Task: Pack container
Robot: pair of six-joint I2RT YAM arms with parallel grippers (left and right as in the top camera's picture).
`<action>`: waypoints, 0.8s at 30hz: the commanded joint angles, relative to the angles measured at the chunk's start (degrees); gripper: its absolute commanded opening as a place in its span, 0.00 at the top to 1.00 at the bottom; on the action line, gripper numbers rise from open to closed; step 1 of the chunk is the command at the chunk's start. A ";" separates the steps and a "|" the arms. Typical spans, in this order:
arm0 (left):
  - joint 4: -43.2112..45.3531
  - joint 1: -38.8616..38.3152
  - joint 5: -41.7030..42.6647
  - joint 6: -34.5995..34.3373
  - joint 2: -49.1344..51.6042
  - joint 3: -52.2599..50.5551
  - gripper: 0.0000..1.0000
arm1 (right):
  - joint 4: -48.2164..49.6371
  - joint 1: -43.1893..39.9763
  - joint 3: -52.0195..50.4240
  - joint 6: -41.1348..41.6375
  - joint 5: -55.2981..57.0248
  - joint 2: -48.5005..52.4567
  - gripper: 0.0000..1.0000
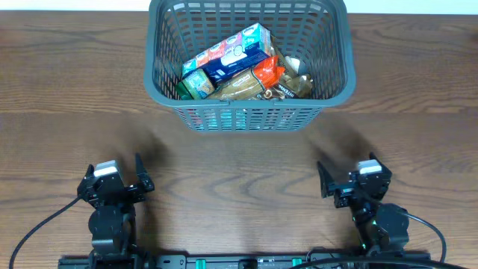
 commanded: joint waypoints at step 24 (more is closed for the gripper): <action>-0.20 0.35 -0.20 0.57 -0.35 -1.53 0.01 | 0.11 -1.97 -0.85 2.58 2.62 -0.55 0.01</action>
